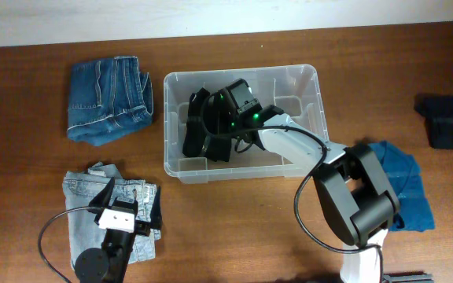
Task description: Pack container
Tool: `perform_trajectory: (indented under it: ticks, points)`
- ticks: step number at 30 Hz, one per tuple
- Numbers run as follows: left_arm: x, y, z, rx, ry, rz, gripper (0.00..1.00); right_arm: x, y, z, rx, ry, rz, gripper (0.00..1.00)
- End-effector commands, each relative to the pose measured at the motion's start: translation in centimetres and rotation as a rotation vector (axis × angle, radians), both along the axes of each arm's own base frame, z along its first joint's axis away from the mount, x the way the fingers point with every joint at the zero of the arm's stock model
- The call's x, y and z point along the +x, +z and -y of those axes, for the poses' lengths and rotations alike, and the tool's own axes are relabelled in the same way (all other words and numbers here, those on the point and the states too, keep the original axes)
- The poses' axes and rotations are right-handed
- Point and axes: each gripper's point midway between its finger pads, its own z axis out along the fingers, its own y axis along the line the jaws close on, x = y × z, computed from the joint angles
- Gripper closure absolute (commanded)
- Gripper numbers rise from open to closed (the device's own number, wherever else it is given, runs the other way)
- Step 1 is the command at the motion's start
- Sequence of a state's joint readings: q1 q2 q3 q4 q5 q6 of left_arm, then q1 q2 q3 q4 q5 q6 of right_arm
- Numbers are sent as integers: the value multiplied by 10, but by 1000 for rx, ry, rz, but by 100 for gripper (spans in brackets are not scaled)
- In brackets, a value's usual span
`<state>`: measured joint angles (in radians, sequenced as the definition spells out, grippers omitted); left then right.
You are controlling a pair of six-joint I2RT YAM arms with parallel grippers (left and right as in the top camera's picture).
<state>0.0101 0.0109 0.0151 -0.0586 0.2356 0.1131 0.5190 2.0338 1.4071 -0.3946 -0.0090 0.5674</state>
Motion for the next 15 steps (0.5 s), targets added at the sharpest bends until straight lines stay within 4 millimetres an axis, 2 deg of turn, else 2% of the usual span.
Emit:
perform_trajectory:
  ticks: [1,3,4,6,7,8,10,11,12,13,15]
  points:
    - [0,-2,-1,15,0,2,1,6,59,18,-37,-45,110,95]
    - [0,-2,-1,15,0,2,1,5,89,39,-82,-78,143,92]
    - [0,-2,-1,15,1,2,1,3,110,50,-112,-65,170,86]
    - [0,-2,-1,15,0,2,1,-2,137,72,-161,-79,197,71]
    - [0,-2,-1,15,0,2,1,-8,159,94,-199,-118,211,60]
    - [0,-2,-1,15,0,2,1,-14,176,112,-220,-154,220,54]
    - [0,-2,-1,15,0,2,1,-24,202,137,-229,-196,238,41]
    - [0,-2,-1,15,0,2,1,-33,222,157,-237,-216,252,38]
    - [0,-2,-1,15,0,2,1,-38,233,168,-245,-228,261,37]
    - [0,-2,-1,15,0,2,1,-52,256,198,-262,-269,282,35]
    - [0,-2,-1,15,0,2,1,-68,276,233,-286,-338,294,34]
